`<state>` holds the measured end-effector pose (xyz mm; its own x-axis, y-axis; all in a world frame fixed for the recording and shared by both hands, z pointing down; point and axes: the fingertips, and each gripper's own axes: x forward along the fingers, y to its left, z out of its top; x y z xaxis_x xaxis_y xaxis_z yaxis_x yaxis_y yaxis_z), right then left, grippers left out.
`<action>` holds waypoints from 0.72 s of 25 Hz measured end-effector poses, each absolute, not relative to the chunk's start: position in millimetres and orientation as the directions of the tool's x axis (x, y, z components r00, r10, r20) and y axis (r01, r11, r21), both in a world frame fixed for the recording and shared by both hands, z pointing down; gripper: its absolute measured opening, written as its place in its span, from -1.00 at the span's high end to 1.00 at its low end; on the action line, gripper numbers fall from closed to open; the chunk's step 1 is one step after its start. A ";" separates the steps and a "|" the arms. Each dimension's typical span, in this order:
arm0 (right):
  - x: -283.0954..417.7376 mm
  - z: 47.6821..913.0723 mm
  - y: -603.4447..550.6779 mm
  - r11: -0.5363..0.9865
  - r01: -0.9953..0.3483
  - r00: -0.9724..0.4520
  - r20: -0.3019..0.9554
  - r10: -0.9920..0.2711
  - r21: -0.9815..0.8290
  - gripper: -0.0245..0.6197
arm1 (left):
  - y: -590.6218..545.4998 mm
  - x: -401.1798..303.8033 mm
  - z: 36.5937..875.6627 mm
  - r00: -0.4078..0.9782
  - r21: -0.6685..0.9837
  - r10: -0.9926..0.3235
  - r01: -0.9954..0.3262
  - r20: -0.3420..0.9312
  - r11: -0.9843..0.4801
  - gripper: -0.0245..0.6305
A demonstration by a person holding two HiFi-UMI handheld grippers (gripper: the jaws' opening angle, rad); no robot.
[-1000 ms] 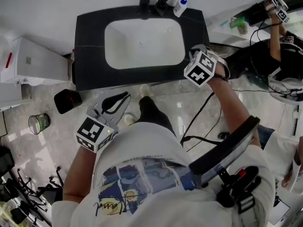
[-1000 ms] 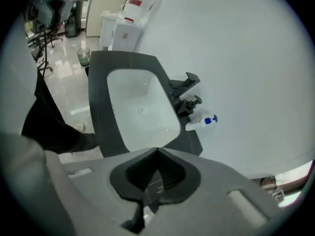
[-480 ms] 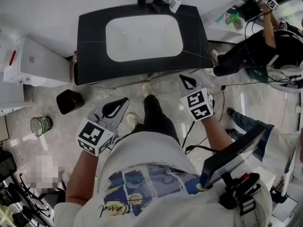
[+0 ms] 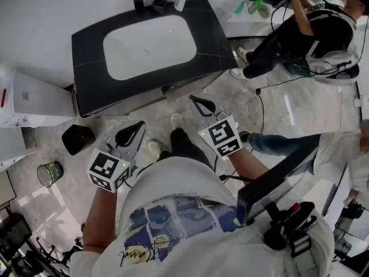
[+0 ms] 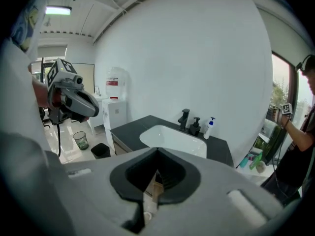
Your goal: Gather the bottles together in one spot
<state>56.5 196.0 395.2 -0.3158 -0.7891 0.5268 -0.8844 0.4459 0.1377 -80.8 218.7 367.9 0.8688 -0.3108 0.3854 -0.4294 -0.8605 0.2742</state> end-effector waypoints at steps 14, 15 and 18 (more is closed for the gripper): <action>46.9 389.6 187.2 0.465 -0.877 -0.352 0.498 -0.792 0.121 0.93 | 219.2 -74.3 364.3 0.869 0.277 -0.301 -0.424 0.394 -0.862 0.92; 47.2 389.9 186.3 0.466 -0.877 -0.354 0.497 -0.793 0.120 0.93 | 218.7 -73.9 364.4 0.868 0.276 -0.303 -0.426 0.393 -0.862 0.92; 48.0 389.1 183.5 0.470 -0.875 -0.359 0.493 -0.792 0.118 0.93 | 218.0 -71.8 364.1 0.868 0.277 -0.306 -0.428 0.391 -0.861 0.92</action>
